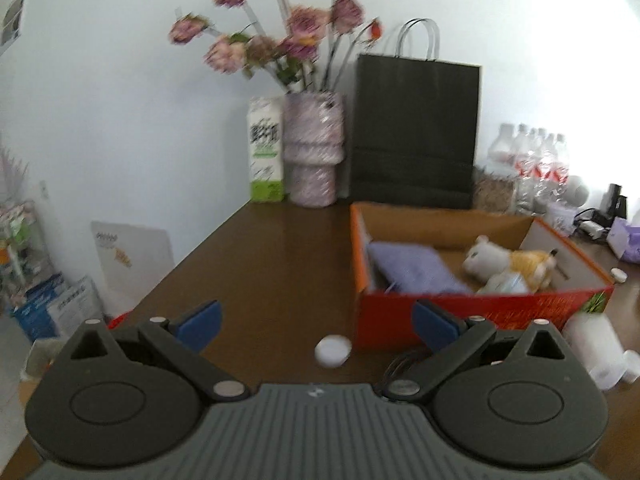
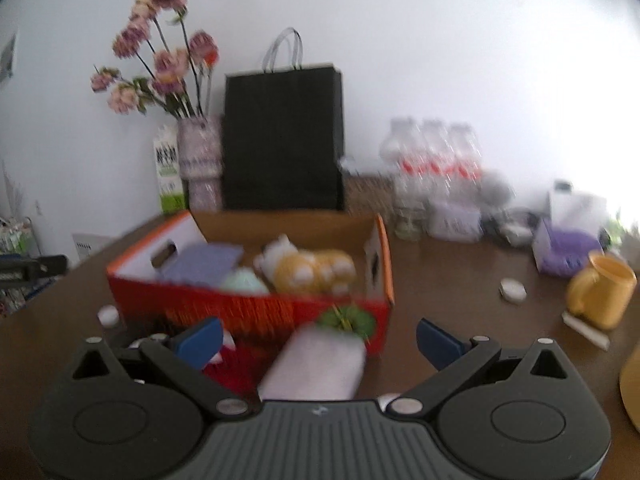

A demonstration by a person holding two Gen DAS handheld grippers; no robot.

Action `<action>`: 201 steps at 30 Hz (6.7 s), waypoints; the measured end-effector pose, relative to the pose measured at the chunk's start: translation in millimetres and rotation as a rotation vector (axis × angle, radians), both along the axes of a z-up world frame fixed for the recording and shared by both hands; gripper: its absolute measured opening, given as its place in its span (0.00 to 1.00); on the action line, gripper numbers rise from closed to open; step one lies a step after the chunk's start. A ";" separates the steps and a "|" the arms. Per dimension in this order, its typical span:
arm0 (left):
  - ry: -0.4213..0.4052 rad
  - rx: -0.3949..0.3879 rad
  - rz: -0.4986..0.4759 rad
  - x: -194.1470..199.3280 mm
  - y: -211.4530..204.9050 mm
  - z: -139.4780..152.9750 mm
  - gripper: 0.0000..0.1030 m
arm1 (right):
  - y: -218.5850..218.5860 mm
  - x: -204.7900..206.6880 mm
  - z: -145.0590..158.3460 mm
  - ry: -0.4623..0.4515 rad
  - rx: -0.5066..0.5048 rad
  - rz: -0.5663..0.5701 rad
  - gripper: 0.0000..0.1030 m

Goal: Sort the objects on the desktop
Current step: 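Move the right tool to the white bottle cap and grasp it, then grasp the second white bottle cap with the left tool while the right tool holds its cap, then carry both caps into the box and open both tools onto the purple cloth, then withdraw both tools from the box back over the table, then close the right tool on the translucent plastic container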

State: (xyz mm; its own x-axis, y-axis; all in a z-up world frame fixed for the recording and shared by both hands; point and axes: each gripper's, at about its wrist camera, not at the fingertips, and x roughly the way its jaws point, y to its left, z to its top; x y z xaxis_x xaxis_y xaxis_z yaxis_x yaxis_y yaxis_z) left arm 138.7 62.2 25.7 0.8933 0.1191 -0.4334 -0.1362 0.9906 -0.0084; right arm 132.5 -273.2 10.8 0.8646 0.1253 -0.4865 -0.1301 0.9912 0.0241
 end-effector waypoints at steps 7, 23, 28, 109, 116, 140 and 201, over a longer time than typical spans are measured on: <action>0.071 -0.035 0.094 -15.1 29.9 -21.8 1.00 | -17.7 -9.1 -40.8 0.118 -0.018 -0.060 1.00; 0.107 -0.041 0.113 -18.0 44.8 -31.5 1.00 | -35.0 23.2 -66.5 0.192 -0.031 -0.096 0.74; 0.115 -0.039 0.115 -16.7 45.9 -33.3 1.00 | -36.3 30.5 -69.7 0.193 -0.020 -0.081 0.38; 0.014 0.066 -0.132 125.9 -66.5 49.9 0.28 | 12.6 127.6 48.4 -0.101 0.031 0.014 0.38; 0.085 0.101 -0.156 177.1 -98.0 46.4 0.29 | 33.9 193.0 51.0 -0.008 0.007 0.040 0.38; 0.342 0.233 -0.110 283.1 -119.9 -27.9 0.72 | 51.8 302.1 -27.9 0.340 -0.093 0.031 0.56; 0.077 0.046 -0.129 8.0 -51.8 -31.8 1.00 | 37.3 37.6 -57.9 0.134 -0.079 -0.084 0.99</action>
State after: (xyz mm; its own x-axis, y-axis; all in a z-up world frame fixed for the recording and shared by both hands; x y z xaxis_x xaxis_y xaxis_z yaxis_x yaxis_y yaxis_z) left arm 146.7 10.4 -6.1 0.8670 0.0270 -0.4976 -0.0064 0.9991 0.0431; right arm 170.1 -236.0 -47.1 0.7970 0.0119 -0.6039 -0.0471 0.9980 -0.0425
